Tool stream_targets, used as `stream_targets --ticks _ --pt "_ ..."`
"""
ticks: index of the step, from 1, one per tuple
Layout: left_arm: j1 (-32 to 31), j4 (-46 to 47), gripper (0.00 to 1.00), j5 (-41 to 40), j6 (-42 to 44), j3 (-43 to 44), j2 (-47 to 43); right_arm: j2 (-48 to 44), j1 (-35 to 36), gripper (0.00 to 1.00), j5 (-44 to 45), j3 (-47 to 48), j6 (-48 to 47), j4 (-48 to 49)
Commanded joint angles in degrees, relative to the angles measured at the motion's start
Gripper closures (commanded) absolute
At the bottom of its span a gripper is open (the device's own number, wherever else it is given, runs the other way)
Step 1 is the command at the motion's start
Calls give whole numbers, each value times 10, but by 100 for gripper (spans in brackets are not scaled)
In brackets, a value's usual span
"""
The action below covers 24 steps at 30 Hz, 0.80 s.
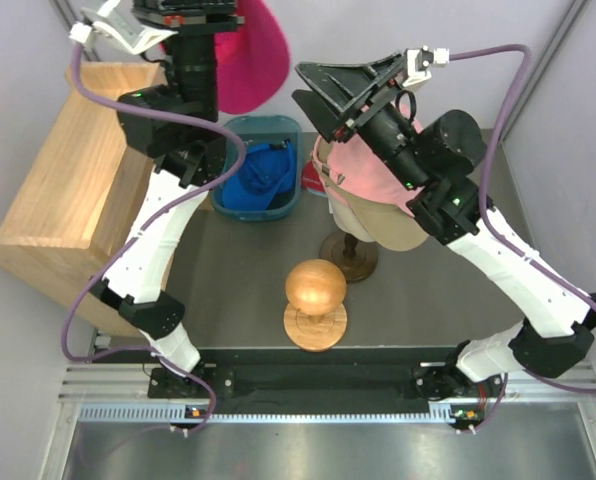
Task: Stack the hats
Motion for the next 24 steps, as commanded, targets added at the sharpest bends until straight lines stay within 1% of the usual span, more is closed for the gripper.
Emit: stream_targets --ticks 1,4,6,11,19,24 --pt "-22 65 100 25 34 19 12 -1 13 4 -2 35 98 104" --pt "-54 72 100 43 65 17 13 12 15 4 -1 14 160 173" --pt "-65 72 100 58 78 15 13 20 17 4 -2 12 173 198" --pt "-82 88 100 64 93 -20 -4 11 17 4 18 -3 167 200" --pt "-83 91 100 56 183 20 33 -18 17 4 40 -24 147 183" --pt "-83 104 100 48 210 44 59 -45 19 4 54 -71 164 180"
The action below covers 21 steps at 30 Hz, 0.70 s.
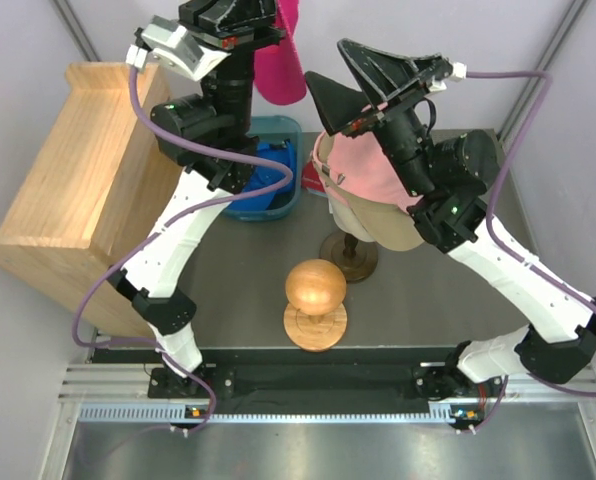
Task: Stack the hats
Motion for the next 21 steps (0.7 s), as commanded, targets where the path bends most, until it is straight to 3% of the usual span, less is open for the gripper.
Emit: stream_targets --ticks 1,21 --pt "-2 37 100 -5 43 33 16 -34 9 5 17 -26 17 20" --pt "-2 53 100 -18 64 68 57 -51 9 8 10 -85 62 32"
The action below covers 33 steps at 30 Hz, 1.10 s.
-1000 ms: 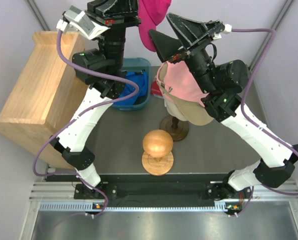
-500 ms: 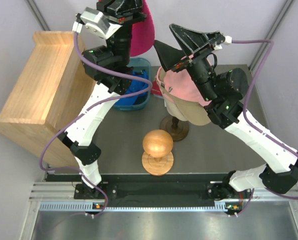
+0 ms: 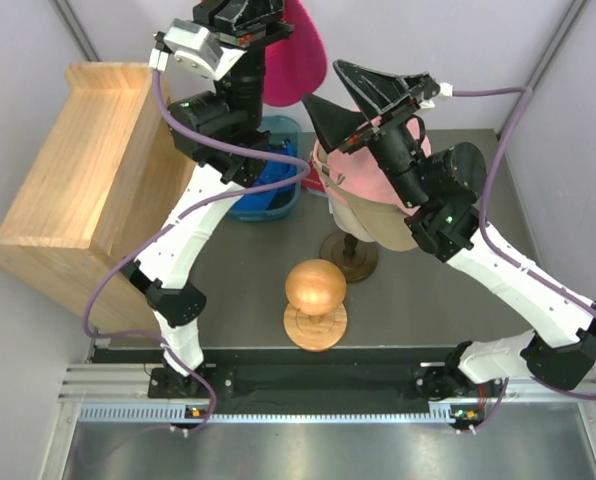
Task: Stack the hats
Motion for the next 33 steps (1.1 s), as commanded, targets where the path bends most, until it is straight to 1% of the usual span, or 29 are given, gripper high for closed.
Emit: stream_targets --ticks 1,5,12,17,20,24,28,33 --pt "-2 27 100 -13 10 31 14 -19 6 8 -2 -9 15 26" --pt "-2 26 100 -9 -6 28 11 -19 7 8 -7 -18 22 43" --pt "-12 55 100 1 -64 -88 -59 -19 0 7 2 -28 12 96" --pt "-16 76 100 -8 -71 -162 -106 -23 -8 7 8 -33 0 118" --pt "-17 88 100 -5 -78 -190 -127 -25 -12 7 18 -44 3 125" --pt "-16 99 100 10 -93 -220 -152 -24 -15 7 25 -55 15 142" --pt "-16 106 100 29 -130 -249 -183 -21 -20 8 32 -61 20 152" --pt "-16 106 100 79 -165 -279 -211 -15 -23 8 32 -57 20 158"
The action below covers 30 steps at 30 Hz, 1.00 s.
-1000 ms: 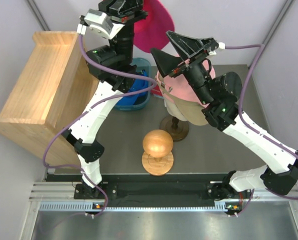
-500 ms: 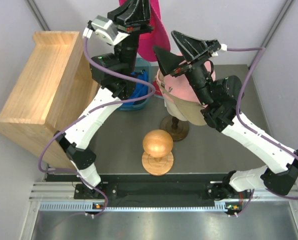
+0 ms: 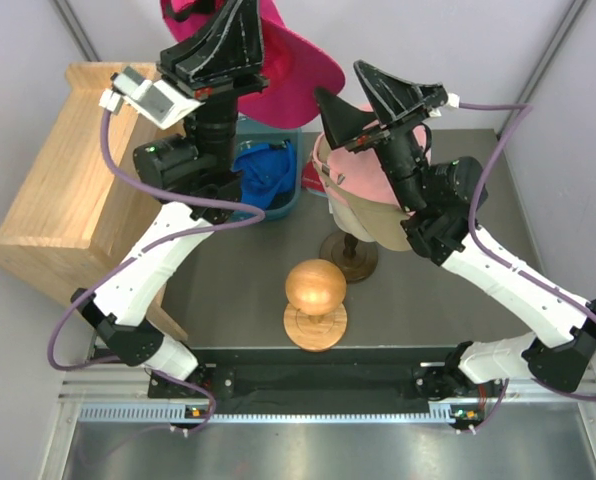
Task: Stack the hats
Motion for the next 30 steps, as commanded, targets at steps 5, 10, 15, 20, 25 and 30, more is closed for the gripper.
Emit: stream_targets --ticks 5,10,15,20,25,30 --pt "-2 12 100 76 -41 -17 -44 19 -8 8 -17 34 15 50" --pt "-2 6 100 103 -39 -4 -34 50 -8 8 -43 72 31 50" --pt "-2 -4 100 137 -43 12 -27 55 -5 8 -50 85 43 32" --pt "-2 1 100 156 -50 11 -28 45 -4 7 -39 78 42 30" --pt "-1 -2 100 188 -62 7 -38 28 -4 7 -53 79 63 -26" --pt "-2 -5 100 224 -76 -3 -58 7 -4 5 -48 63 79 -41"
